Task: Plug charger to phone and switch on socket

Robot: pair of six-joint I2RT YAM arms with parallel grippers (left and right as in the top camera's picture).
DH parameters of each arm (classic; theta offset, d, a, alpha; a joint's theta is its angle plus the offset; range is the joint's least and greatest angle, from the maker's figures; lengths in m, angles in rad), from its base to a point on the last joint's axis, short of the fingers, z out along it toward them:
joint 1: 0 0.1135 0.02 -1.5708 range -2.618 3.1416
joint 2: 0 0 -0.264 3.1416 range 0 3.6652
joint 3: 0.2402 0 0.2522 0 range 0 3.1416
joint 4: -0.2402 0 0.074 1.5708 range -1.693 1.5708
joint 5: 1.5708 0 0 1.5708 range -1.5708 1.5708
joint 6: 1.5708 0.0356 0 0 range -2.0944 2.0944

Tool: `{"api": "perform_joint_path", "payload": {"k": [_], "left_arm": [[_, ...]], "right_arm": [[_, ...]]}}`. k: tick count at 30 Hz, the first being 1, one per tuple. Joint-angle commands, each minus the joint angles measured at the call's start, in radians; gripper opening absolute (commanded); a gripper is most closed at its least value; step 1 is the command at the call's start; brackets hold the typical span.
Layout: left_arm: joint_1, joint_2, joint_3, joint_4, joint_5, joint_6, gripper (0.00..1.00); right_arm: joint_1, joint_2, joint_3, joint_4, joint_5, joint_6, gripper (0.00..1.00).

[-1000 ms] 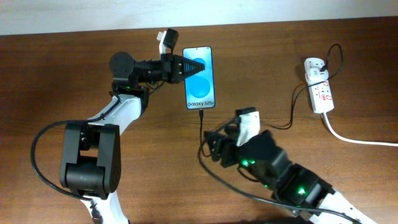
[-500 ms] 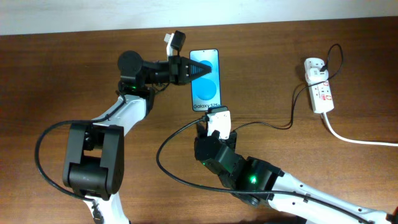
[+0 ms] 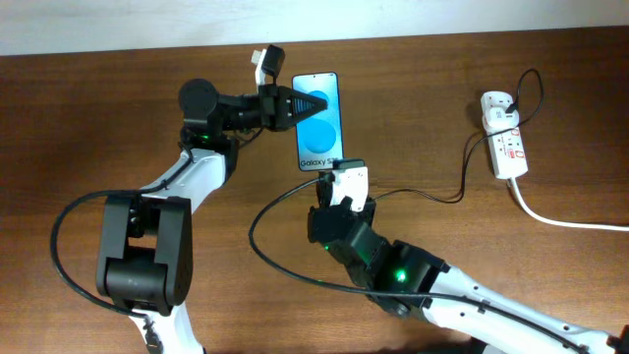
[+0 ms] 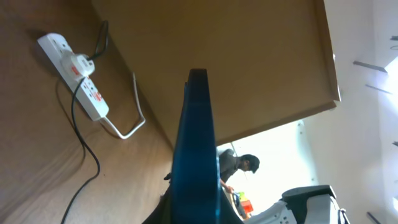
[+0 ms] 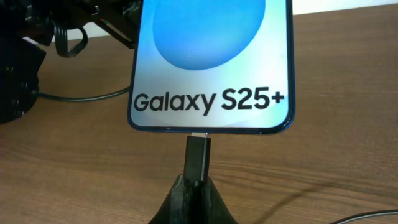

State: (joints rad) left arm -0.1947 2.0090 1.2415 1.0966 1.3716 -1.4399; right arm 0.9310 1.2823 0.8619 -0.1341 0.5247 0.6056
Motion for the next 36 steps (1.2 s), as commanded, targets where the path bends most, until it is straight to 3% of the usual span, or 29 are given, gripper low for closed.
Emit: {"api": "perform_joint_path", "payload": {"k": [1, 8, 10, 13, 16, 17, 18, 23, 26, 31, 33, 36], "left_arm": [[-0.039, -0.005, -0.003, 0.006, 0.133, 0.020, 0.00], [-0.049, -0.005, -0.003, 0.010, 0.190, 0.016, 0.00], [-0.050, -0.005, -0.003, 0.010, 0.190, 0.016, 0.00], [-0.043, -0.005, -0.003, 0.009, 0.148, 0.005, 0.00], [-0.031, -0.005, -0.003, 0.010, 0.099, -0.023, 0.00], [-0.027, -0.005, -0.003, 0.010, 0.078, -0.029, 0.00], [-0.027, -0.005, -0.003, 0.010, 0.041, -0.034, 0.00], [-0.037, -0.006, -0.003, 0.054, -0.092, -0.098, 0.00], [-0.071, -0.013, -0.003, 0.214, -0.171, -0.177, 0.00], [-0.159, -0.035, 0.013, 0.211, -0.270, -0.109, 0.00], [-0.188, -0.035, 0.045, 0.034, -0.269, 0.029, 0.00], [-0.202, -0.035, 0.109, -0.513, -0.312, 0.414, 0.00]], "right_arm": [[-0.037, -0.011, 0.041, 0.116, -0.025, -0.050, 0.04], [-0.054, 0.033, 0.053, 0.201, -0.079, -0.097, 0.07], [-0.055, 0.031, 0.061, 0.171, -0.123, -0.097, 0.16], [-0.054, 0.014, 0.061, 0.067, -0.196, -0.097, 0.19], [-0.054, -0.066, 0.061, -0.043, -0.284, -0.097, 0.38], [-0.055, -0.100, 0.061, -0.079, -0.304, -0.097, 0.48], [-0.055, -0.158, 0.061, -0.135, -0.316, -0.097, 0.64], [-0.055, -0.457, 0.061, -0.379, -0.302, -0.097, 1.00], [-0.055, -0.684, 0.061, -0.512, -0.231, -0.097, 0.99], [-0.056, -0.887, 0.060, -0.647, -0.137, -0.079, 0.99], [-0.055, -0.901, 0.060, -0.687, -0.120, -0.047, 0.99], [-0.055, -0.896, 0.060, -0.705, -0.120, -0.047, 0.99]]}}
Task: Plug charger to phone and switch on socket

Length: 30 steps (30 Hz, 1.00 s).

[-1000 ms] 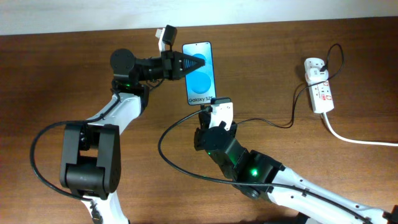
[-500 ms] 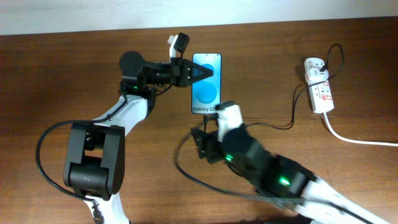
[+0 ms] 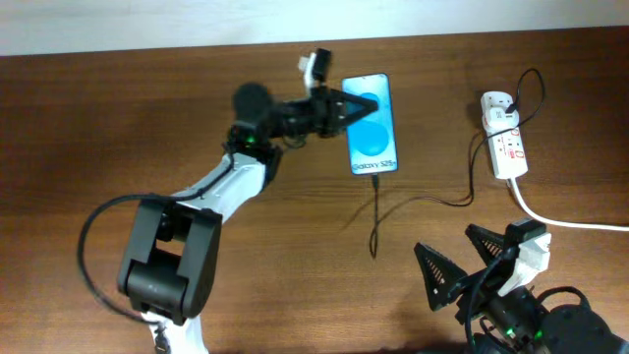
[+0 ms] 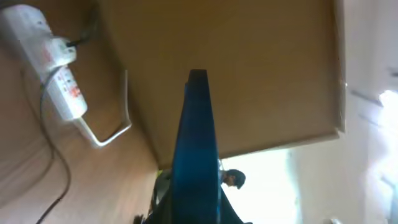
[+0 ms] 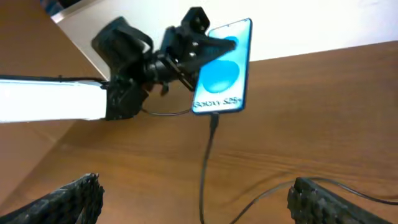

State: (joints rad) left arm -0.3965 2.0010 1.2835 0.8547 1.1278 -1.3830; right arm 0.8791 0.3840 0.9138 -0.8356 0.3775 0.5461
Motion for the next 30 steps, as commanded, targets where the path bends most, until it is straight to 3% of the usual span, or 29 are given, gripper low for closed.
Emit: {"api": "perform_joint_path", "payload": {"k": [1, 5, 9, 16, 27, 30], "left_arm": [[0.000, -0.027, 0.090, -0.500, -0.124, 0.500, 0.00], [0.030, -0.027, 0.099, -0.912, -0.238, 0.825, 0.00], [0.070, -0.026, 0.099, -1.084, -0.264, 1.043, 0.00], [0.071, 0.022, 0.097, -1.090, -0.292, 1.059, 0.00], [0.070, 0.206, 0.097, -1.123, -0.206, 1.055, 0.00], [0.069, 0.208, 0.096, -1.128, -0.276, 1.055, 0.10]], "right_arm": [[-0.003, 0.002, 0.008, -0.003, 0.029, 0.013, 0.99], [-0.003, 0.003, 0.008, -0.003, 0.029, 0.013, 0.99], [-0.003, 0.021, 0.007, -0.003, 0.056, 0.030, 0.99], [-0.003, 0.163, 0.007, -0.002, 0.079, 0.100, 0.99], [-0.003, 0.576, 0.007, -0.003, 0.023, 0.309, 0.99], [-0.003, 0.668, 0.007, -0.003, -0.030, 0.309, 0.99]]}}
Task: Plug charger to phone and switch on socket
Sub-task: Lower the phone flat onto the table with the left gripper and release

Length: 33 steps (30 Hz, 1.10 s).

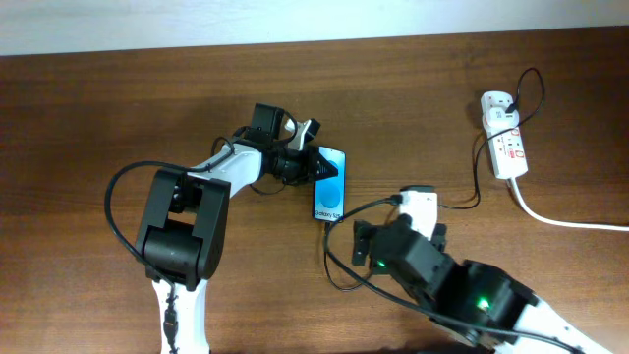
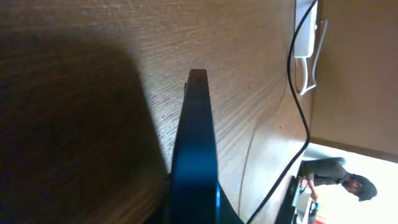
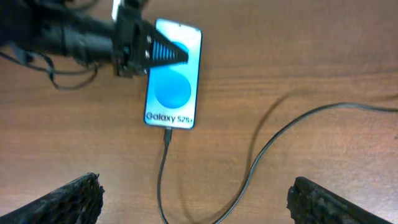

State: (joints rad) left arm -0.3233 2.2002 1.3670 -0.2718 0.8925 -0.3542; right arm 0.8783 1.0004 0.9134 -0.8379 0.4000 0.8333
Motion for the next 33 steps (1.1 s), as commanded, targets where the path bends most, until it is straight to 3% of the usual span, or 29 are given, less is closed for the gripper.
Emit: {"api": "perform_joint_path", "payload": {"k": [1, 8, 16, 21, 24, 25, 26, 27, 33], "left_arm": [[-0.004, 0.008, 0.011, -0.010, -0.057, 0.026, 0.11], [-0.004, 0.010, 0.004, -0.125, -0.186, 0.026, 0.17], [-0.004, 0.010, 0.004, -0.159, -0.275, 0.026, 0.40], [-0.004, 0.010, 0.004, -0.190, -0.341, 0.026, 0.47], [-0.004, 0.010, 0.004, -0.190, -0.344, 0.027, 0.63], [-0.003, 0.010, 0.004, -0.189, -0.345, 0.027, 0.72], [-0.003, 0.010, 0.004, -0.189, -0.348, 0.026, 0.91], [-0.003, 0.010, 0.004, -0.190, -0.364, 0.026, 0.99], [-0.001, 0.010, 0.005, -0.189, -0.367, 0.027, 0.99]], "right_arm": [[-0.003, 0.082, 0.008, -0.001, -0.068, 0.022, 0.99], [-0.003, 0.251, 0.008, -0.001, -0.137, 0.021, 0.99], [-0.003, 0.365, 0.007, -0.035, -0.165, 0.021, 0.99], [-0.003, 0.410, 0.007, -0.041, -0.183, 0.021, 0.99], [-0.003, 0.411, 0.007, -0.041, -0.184, 0.021, 0.99], [-0.003, 0.411, 0.007, -0.041, -0.184, 0.021, 0.99], [-0.003, 0.411, 0.007, -0.039, -0.184, 0.021, 0.99], [-0.003, 0.411, 0.007, -0.036, -0.184, 0.021, 0.99], [-0.003, 0.411, 0.007, -0.018, -0.236, 0.021, 0.99]]}}
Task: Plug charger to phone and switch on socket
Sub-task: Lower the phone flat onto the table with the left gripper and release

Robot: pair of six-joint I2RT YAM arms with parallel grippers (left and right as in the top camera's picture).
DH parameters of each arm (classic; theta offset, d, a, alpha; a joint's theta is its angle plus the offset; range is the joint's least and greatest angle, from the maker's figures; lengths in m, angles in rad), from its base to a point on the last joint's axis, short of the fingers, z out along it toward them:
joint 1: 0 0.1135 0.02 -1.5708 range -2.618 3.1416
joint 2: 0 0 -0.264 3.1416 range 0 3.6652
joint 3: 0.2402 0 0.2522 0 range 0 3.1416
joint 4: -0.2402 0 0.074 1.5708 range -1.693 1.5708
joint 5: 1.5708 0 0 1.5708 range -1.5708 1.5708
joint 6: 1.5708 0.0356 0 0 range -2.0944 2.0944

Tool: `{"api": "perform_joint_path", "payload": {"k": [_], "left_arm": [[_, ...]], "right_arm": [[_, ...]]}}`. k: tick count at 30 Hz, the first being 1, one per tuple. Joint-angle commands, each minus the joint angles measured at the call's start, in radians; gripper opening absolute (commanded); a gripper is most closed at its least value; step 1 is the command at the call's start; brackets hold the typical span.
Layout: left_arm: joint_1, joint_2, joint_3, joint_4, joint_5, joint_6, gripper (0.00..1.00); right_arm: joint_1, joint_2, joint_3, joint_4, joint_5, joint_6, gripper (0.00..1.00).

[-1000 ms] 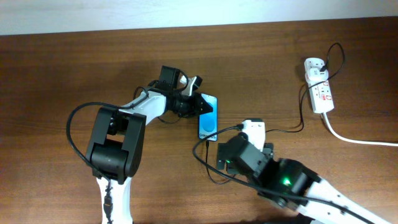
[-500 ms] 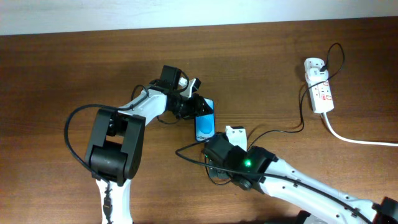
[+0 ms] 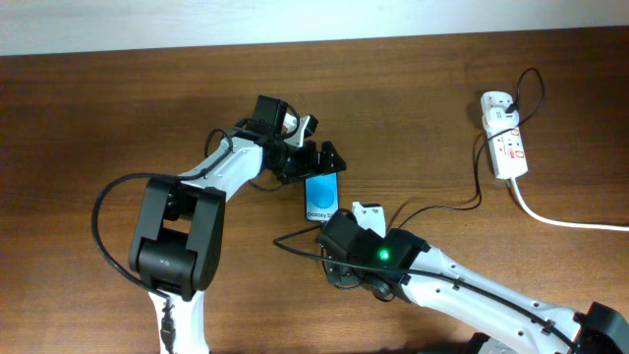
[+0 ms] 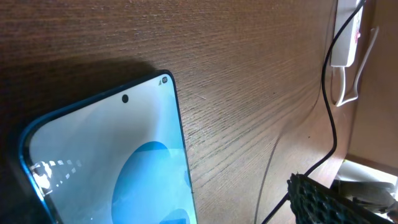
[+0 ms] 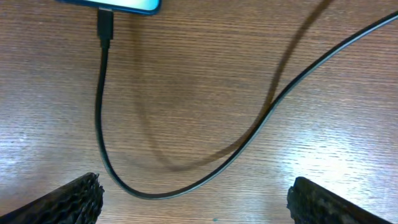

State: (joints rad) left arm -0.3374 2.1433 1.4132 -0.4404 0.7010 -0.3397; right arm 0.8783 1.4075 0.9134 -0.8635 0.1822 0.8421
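Observation:
The blue-screened phone lies flat, screen up, mid-table; it also fills the lower left of the left wrist view. The black charger plug sits in its bottom edge, and the cable loops over the wood toward the white socket strip. My left gripper stands open at the phone's top end, one finger showing, off the phone. My right gripper hangs open low over the cable loop, just below the phone.
The strip's white lead runs off the right edge. The adapter is plugged into the strip's far end. The strip also shows top right in the left wrist view. The table's back edge meets a white wall.
The phone was gripped on edge by my left gripper; now it lies flat and the left gripper is open. My right gripper has moved left and lower, close over the cable by the phone's bottom.
At first my left gripper held the phone on edge while my right gripper, shut on the plug, had it at the port. Then the plug sat in the phone and the right gripper was open at the lower right. The phone then stood mid-table, and now lies released.

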Motion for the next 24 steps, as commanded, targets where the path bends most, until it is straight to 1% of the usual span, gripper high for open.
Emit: {"api": "perform_joint_path", "payload": {"k": [1, 6, 8, 12, 14, 19, 21, 22, 23, 24], "left_arm": [[0.015, 0.067, -0.042, -0.021, -0.175, 0.012, 0.99], [0.016, 0.067, -0.041, -0.045, -0.175, 0.010, 0.99], [0.016, 0.067, -0.035, -0.074, -0.191, -0.020, 0.99], [0.015, 0.066, 0.051, -0.209, -0.272, -0.023, 0.99], [0.010, 0.067, 0.097, -0.257, -0.276, -0.002, 0.99], [0.000, 0.066, 0.129, -0.265, -0.276, -0.002, 0.99], [0.009, 0.065, 0.171, -0.278, -0.276, -0.001, 0.99], [0.016, 0.060, 0.208, -0.298, -0.276, 0.018, 0.99], [0.023, 0.052, 0.253, -0.328, -0.277, 0.042, 0.99], [0.033, 0.038, 0.317, -0.378, -0.285, 0.070, 0.99]], "right_arm": [[-0.003, 0.004, 0.007, 0.014, -0.018, 0.013, 0.99], [-0.003, 0.004, 0.007, 0.026, -0.018, 0.013, 0.99], [-0.003, 0.004, 0.007, 0.034, -0.018, 0.013, 0.99], [-0.003, 0.005, 0.007, 0.059, -0.018, 0.013, 0.99], [-0.003, 0.005, 0.007, 0.071, -0.018, 0.013, 0.99], [-0.003, 0.005, 0.007, 0.088, -0.018, 0.013, 0.99], [-0.003, 0.005, 0.007, 0.088, -0.018, 0.013, 0.99], [-0.003, 0.005, 0.007, 0.088, -0.018, 0.012, 0.96], [-0.003, 0.004, 0.007, 0.090, -0.009, 0.012, 0.75], [-0.003, 0.005, 0.007, 0.097, 0.014, 0.013, 0.45]]}}
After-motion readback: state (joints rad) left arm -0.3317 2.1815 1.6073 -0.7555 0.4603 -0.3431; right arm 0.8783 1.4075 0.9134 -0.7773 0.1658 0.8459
